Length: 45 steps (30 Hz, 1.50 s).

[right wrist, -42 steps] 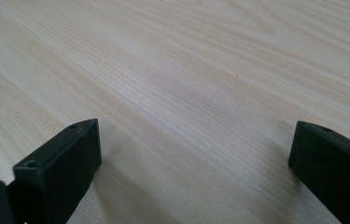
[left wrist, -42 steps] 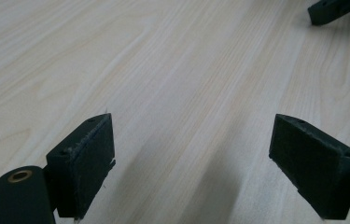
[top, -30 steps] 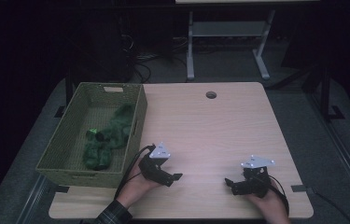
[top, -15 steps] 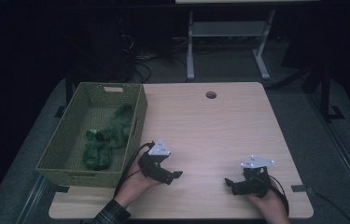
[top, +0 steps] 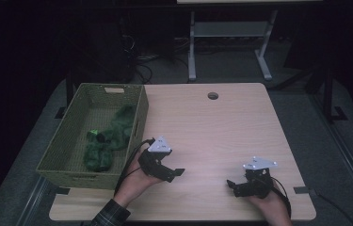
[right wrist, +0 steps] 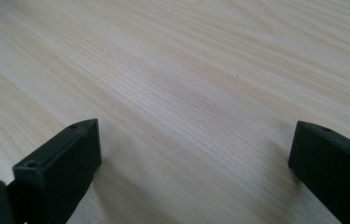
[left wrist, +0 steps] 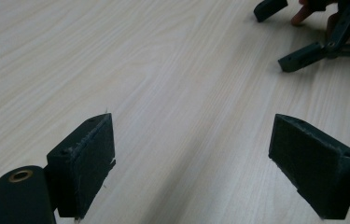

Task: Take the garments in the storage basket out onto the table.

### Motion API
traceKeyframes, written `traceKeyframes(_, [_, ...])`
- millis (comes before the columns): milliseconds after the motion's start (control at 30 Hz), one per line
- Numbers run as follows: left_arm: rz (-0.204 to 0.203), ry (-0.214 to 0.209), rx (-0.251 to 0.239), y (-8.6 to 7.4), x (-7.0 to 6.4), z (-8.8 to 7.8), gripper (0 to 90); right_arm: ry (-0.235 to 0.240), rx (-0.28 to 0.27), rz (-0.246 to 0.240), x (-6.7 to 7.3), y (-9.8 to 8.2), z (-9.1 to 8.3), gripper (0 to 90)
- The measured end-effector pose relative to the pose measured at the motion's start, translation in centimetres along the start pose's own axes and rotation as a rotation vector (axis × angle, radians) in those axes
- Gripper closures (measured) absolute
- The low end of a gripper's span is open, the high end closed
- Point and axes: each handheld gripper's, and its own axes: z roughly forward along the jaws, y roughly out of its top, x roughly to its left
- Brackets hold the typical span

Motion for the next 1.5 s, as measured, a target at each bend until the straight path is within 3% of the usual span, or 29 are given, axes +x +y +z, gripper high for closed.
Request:
traceKeyframes(467, [0.030,-0.012,-0.023,2.4,0.6,-1.6,13.9,-0.005,0.001,0.004,0.1,0.0,0.0,2.1])
traceKeyframes(867, [0.042,-0.002,-0.040,4.0,2.3,-3.2,13.8,-0.005,0.000,0.003,0.0,0.0,0.0,2.2])
traceKeyframes(1133, [0.041,0.001,-0.038,4.3,3.3,-3.6,13.9,-0.004,0.002,0.002,0.0,0.0,0.0,2.2])
traceKeyframes(1500, [0.022,0.030,-0.038,3.5,4.9,-6.3,22.0,-0.005,-0.002,-0.001,0.0,0.0,0.0,2.2])
